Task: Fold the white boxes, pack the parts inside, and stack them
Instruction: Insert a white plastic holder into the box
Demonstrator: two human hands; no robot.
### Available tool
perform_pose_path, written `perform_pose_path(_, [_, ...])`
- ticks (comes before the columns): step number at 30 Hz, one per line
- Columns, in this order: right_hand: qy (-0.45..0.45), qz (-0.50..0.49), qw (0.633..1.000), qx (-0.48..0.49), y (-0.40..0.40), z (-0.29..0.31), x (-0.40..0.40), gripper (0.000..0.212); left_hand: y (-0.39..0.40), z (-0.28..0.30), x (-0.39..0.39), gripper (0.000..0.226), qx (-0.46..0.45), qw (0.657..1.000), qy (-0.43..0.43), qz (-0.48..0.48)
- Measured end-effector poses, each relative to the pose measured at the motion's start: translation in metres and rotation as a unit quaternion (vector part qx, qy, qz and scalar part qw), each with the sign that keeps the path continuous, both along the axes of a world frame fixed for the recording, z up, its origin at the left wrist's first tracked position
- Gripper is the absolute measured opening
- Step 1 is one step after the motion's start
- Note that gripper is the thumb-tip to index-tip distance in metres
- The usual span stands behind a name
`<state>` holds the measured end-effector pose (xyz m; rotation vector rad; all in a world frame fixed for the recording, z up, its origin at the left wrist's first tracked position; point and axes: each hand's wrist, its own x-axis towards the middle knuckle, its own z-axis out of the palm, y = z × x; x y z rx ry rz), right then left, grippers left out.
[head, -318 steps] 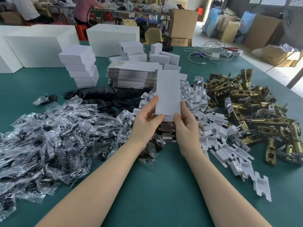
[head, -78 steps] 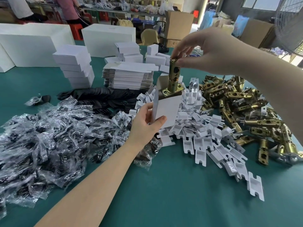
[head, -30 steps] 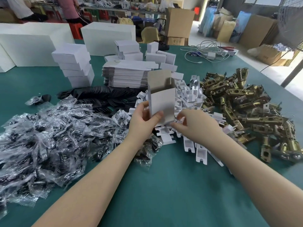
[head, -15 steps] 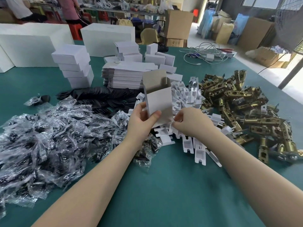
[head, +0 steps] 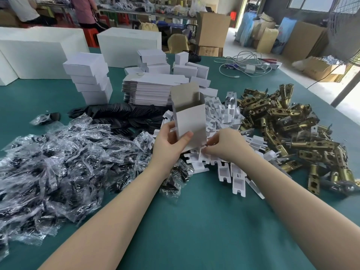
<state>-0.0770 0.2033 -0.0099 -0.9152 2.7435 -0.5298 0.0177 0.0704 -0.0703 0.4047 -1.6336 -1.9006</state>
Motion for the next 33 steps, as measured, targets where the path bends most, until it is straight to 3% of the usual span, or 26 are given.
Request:
perform_pose_path(5, [-0.026,-0.005,1.0,-0.015,0.005,0.004,-0.001,0.009,0.001,0.0,0.001,0.041,-0.029,1.0,0.008,-0.006])
perform_pose_path(9, [-0.064,-0.039,0.992,-0.105,0.018,0.013,-0.008,0.008,0.002,0.002,0.002,0.044,-0.018,1.0,0.016,-0.018])
perform_pose_path(14, [-0.014,-0.069,0.978,-0.198,0.032,0.031,-0.015,0.018,0.005,0.005,0.004,0.039,-0.038,0.999,0.008,-0.036])
perform_pose_path(18, [0.153,-0.063,0.915,-0.368,0.032,0.059,-0.005,0.017,0.006,0.006,0.005,0.036,-0.034,0.999,0.014,-0.034])
perform_pose_path(21, [0.178,-0.002,0.869,-0.462,0.025,0.078,0.009,0.012,0.007,0.005,0.005,0.038,-0.037,0.999,0.014,-0.034])
perform_pose_path(25, [0.166,0.044,0.899,-0.404,0.011,0.081,0.018,0.01,0.007,0.005,0.007,0.039,-0.042,0.998,0.01,-0.038])
perform_pose_path(33, [0.199,-0.008,0.927,-0.318,0.008,0.066,0.015,0.014,0.007,0.005,0.006,0.041,-0.041,0.999,0.012,-0.034])
